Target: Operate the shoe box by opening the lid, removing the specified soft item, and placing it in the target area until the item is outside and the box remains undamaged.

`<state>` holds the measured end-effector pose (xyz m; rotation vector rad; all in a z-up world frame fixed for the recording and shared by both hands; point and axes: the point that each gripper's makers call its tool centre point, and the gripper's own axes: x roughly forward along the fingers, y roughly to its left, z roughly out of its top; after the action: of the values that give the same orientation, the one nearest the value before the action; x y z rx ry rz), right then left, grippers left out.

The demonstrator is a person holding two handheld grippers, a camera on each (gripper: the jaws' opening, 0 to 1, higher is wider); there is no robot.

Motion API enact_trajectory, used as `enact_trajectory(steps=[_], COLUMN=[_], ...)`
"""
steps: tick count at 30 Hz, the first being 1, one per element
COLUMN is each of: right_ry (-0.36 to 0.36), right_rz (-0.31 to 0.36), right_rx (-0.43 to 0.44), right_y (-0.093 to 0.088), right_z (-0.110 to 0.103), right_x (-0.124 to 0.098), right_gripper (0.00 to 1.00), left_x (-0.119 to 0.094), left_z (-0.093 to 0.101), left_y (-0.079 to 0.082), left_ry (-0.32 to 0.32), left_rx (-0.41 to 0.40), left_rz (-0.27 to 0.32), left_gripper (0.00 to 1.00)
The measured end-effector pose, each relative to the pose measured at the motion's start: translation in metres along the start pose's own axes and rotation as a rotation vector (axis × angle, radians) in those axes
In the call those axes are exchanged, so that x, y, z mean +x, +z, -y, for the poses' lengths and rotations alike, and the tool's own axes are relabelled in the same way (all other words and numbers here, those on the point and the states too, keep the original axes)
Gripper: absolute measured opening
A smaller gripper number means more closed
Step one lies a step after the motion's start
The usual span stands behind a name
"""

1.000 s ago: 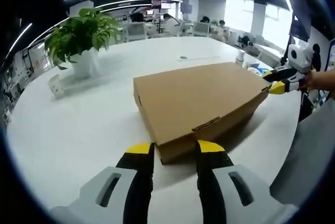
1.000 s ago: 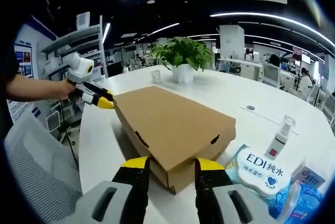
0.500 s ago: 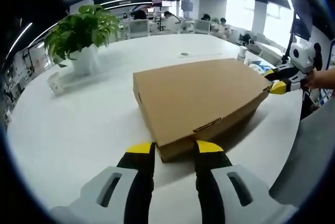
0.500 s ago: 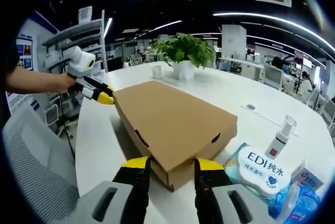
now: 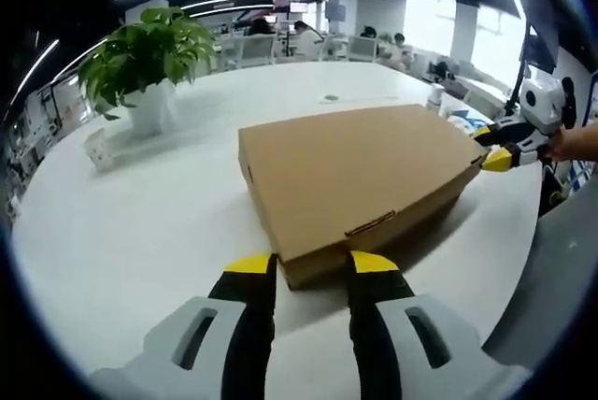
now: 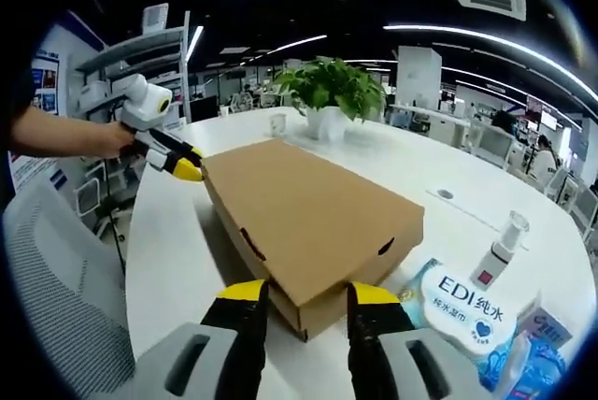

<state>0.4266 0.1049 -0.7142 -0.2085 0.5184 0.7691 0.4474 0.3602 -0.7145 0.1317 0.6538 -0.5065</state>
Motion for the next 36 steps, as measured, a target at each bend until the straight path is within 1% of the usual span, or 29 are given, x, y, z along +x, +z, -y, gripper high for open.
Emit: enact_trajectory(steps=[4, 12, 18, 27, 34, 35, 36], right_ry=[-0.003, -0.009, -0.010, -0.015, -0.017, -0.017, -0.012], right_rz=[-0.001, -0.011, -0.025, -0.035, -0.039, -0.038, -0.029], right_rx=[-0.002, -0.008, -0.006, 0.003, 0.003, 0.008, 0.058], right_y=[0.002, 0.008, 0.010, 0.012, 0.012, 0.012, 0.013], right_z=[0.004, 0.021, 0.028, 0.036, 0.037, 0.037, 0.037], right_x=[0.004, 0.015, 0.021, 0.027, 0.028, 0.028, 0.028], right_gripper=[0.30, 0.31, 0.31, 0.31, 0.31, 0.31, 0.31], left_x=[0.005, 0.018, 0.025, 0.033, 0.034, 0.033, 0.033], left_z=[-0.003, -0.011, -0.014, -0.018, -0.018, -0.018, -0.018], left_y=[0.004, 0.014, 0.020, 0.027, 0.027, 0.027, 0.027], left_ry=[0.002, 0.003, 0.002, 0.002, -0.003, -0.002, 0.000], left_rx=[0.000, -0.002, -0.009, 0.000, 0.010, 0.014, 0.019], left_rz=[-0.006, -0.015, -0.014, -0.025, -0.037, -0.038, -0.040], left_gripper=[0.28, 0.28, 0.28, 0.28, 0.28, 0.28, 0.28])
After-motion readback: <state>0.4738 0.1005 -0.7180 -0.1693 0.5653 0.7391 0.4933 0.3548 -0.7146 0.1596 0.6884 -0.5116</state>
